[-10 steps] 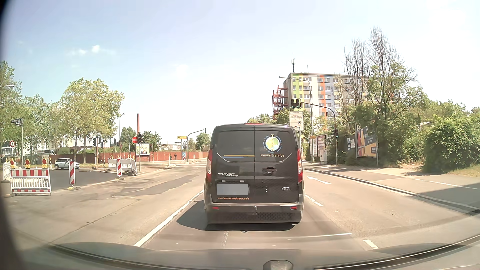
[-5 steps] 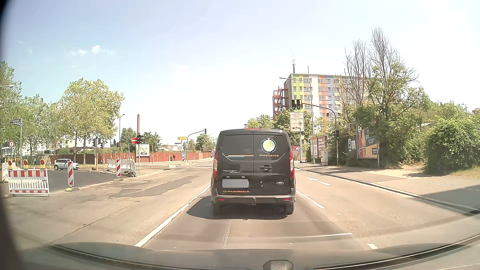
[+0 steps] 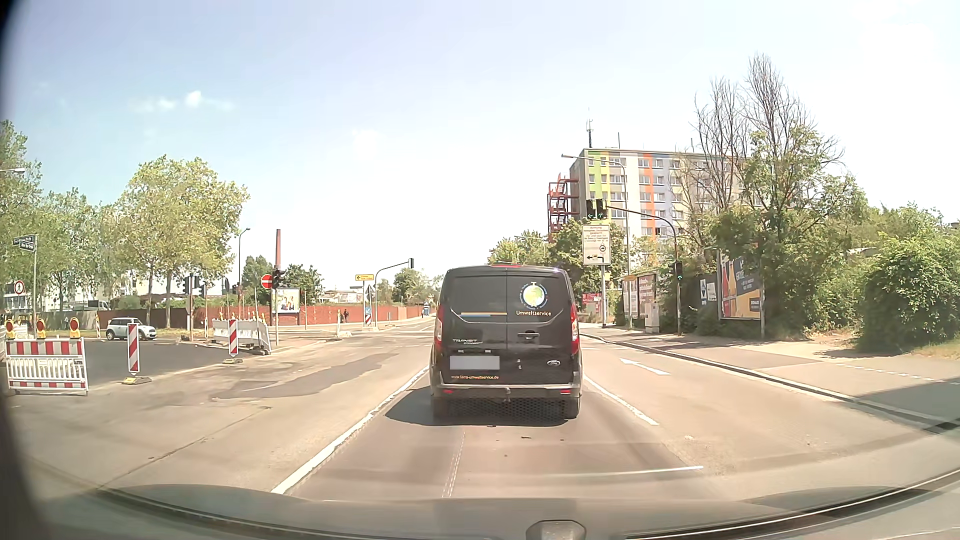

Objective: Follow the waypoints while adhering to traffic rules and regulations

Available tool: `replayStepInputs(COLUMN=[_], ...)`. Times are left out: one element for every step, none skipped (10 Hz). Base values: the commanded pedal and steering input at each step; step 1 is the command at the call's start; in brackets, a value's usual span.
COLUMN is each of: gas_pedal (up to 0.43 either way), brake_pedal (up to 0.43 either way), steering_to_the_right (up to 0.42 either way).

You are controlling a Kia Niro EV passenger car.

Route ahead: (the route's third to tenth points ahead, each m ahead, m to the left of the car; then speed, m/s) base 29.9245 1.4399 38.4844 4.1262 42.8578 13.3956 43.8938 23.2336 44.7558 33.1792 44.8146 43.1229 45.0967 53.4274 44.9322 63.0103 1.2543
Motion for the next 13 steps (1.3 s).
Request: replayStepInputs(gas_pedal=[0.248, 0.248, 0.248, 0.248, 0.248, 0.248, 0.26, 0.26, 0.26, 0.26, 0.26, 0.26, 0.26], brake_pedal=[0.03, 0.03, 0.03, 0.03, 0.03, 0.03, 0.03, 0.03, 0.03, 0.03, 0.03, 0.03, 0.03], steering_to_the_right=[-0.018, -0.017, -0.016, -0.015, -0.014, -0.012, -0.012, -0.011, -0.01, -0.009, -0.006, -0.004, -0.004])
